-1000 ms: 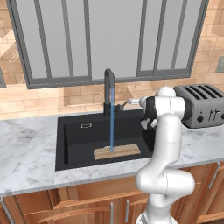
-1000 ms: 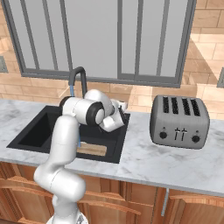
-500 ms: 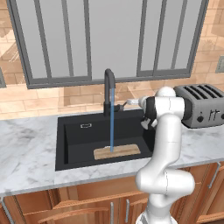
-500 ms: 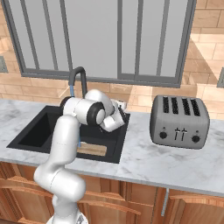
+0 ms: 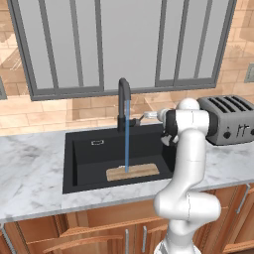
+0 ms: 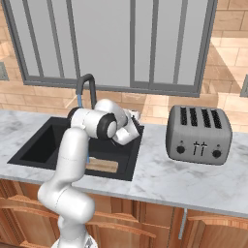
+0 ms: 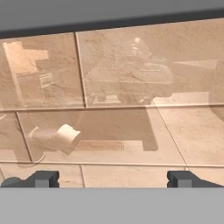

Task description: Turn on the sink faucet with hot water and rinse the cutting board for ten seconds, then turn off the faucet. Push the cutting board to reach the water if necessary.

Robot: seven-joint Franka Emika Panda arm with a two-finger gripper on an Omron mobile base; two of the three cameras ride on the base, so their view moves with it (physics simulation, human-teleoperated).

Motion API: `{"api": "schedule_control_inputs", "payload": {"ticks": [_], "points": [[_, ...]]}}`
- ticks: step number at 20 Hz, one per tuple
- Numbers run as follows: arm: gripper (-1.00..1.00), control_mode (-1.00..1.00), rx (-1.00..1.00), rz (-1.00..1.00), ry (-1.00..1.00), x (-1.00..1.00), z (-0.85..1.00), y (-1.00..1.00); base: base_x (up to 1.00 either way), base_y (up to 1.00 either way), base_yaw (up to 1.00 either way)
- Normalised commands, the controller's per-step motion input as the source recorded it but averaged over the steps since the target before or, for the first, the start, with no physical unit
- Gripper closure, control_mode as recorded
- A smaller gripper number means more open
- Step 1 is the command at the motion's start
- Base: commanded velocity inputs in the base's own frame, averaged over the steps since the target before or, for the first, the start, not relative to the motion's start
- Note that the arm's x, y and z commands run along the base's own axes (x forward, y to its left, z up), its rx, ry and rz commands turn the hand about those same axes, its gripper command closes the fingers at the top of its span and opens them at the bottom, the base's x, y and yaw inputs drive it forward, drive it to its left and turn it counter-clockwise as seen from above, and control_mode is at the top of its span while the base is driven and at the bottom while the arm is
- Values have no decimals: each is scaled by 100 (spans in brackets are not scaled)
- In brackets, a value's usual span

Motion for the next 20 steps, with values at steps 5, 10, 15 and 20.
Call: {"api": "schedule_control_inputs", "payload": {"ticks": [5,10,15,20], "points": [[-100,-100,0,2,-2,0,-5,0,0,0,0],[-100,-100,0,2,0,3,-1,0,0,0,0],[-100,-100,0,2,-1,1,-6,0,0,0,0],[-100,-100,0,3,0,2,-3,0,0,0,0]]}}
